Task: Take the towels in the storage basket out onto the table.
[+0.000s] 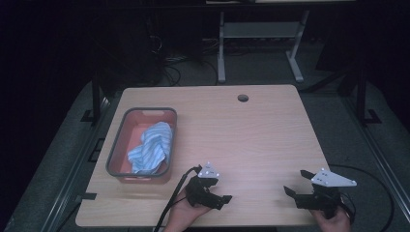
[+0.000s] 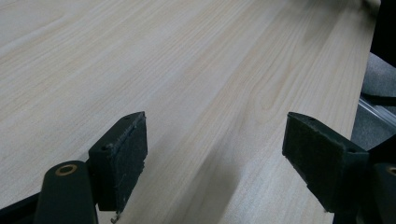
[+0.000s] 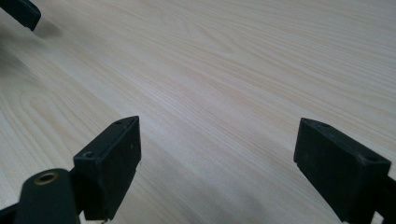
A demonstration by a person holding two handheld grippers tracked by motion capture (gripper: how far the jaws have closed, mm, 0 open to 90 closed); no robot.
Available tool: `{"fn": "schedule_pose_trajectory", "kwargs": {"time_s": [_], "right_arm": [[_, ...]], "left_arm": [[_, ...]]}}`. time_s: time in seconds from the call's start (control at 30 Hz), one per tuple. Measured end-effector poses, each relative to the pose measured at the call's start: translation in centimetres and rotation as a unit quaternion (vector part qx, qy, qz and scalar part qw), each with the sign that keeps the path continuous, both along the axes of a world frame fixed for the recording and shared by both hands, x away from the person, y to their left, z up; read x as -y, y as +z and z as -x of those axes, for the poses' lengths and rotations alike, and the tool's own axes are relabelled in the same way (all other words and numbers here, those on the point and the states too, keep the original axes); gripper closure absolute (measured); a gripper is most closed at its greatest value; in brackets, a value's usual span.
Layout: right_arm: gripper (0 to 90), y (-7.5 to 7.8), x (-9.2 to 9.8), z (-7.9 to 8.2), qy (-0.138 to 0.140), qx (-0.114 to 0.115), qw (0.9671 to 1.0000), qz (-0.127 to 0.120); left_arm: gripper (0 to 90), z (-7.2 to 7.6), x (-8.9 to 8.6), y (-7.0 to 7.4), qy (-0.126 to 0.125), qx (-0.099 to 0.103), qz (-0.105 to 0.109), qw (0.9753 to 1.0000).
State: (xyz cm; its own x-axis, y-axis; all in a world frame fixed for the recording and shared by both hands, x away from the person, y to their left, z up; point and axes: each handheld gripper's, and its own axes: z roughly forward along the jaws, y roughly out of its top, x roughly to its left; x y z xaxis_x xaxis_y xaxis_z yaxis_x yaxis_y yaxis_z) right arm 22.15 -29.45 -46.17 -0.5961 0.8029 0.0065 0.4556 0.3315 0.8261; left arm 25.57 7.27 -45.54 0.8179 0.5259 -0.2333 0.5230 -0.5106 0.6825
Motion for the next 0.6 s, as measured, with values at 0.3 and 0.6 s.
{"fn": "schedule_pose_trajectory", "kwargs": {"time_s": [0.3, 0.6], "right_arm": [[14.4, 0.09, -0.27, 0.02, 0.003, 0.000, 1.0000, 0.001], [14.4, 0.08, -0.53, -0.13, 0.006, 0.001, 1.0000, 0.003]], "left_arm": [[21.9, -0.14, -0.05, 0.07, -0.001, 0.003, -0.002, 1.0000], [21.7, -0.29, -0.19, 0.62, 0.000, 0.009, -0.004, 1.0000]]}}
